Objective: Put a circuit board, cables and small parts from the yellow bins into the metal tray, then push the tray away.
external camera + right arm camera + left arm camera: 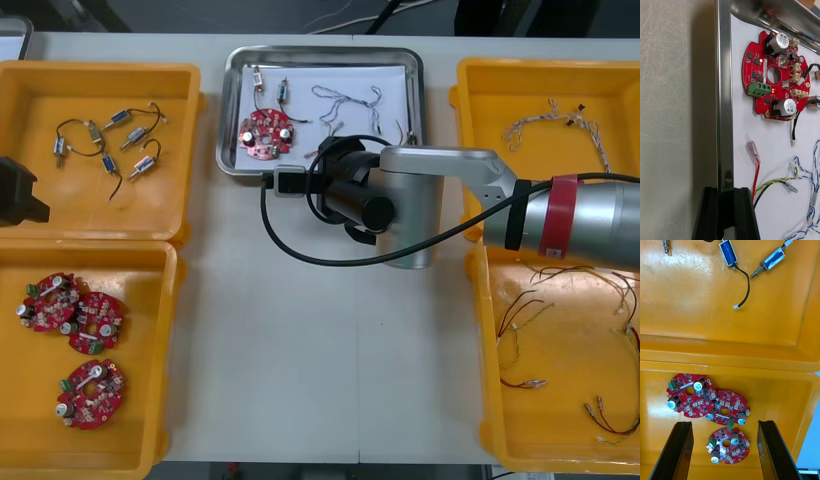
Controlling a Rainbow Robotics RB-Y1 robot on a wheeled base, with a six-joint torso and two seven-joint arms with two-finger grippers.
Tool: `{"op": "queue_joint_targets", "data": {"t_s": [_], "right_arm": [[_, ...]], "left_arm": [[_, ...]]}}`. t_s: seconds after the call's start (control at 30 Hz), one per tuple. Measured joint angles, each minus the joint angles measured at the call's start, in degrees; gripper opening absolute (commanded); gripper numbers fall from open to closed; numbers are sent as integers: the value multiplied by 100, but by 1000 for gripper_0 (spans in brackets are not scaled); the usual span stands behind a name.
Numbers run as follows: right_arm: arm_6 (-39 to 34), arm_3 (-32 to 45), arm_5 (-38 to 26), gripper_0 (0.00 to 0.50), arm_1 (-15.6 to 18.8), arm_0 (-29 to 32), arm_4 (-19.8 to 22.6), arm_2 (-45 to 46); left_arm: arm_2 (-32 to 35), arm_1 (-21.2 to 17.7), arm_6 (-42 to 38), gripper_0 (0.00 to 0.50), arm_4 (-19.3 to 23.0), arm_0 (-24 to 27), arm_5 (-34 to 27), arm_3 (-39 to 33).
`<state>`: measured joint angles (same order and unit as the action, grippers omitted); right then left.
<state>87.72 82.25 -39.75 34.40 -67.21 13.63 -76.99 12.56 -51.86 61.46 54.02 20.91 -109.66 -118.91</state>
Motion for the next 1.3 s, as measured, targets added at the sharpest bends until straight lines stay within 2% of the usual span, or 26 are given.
{"op": "queue_joint_targets", "data": {"t_s": [0.7,0.73,0.77,0.8,0.83,0.9,1.03,1.3], "right_arm": [[2,-166,109,5,-85,-26,-78,0],[2,-169,109,95,-87,-27,-80,0],[2,-170,109,152,-88,-29,-82,0],[2,-171,110,278,-88,-29,-83,0],[2,-171,115,370,-88,-29,-84,0],[2,-172,149,430,-89,-29,-84,0],[7,-172,203,486,-90,-30,-85,1],[48,-172,207,500,-91,-36,-85,1]], "left_arm": [[0,0,0,500,0,0,0,0],[0,0,0,500,0,0,0,0],[0,0,0,500,0,0,0,0],[0,0,0,500,0,0,0,0],[0,0,0,500,0,0,0,0],[0,0,0,500,0,0,0,0],[0,0,0,500,0,0,0,0],[0,0,0,500,0,0,0,0]]}}
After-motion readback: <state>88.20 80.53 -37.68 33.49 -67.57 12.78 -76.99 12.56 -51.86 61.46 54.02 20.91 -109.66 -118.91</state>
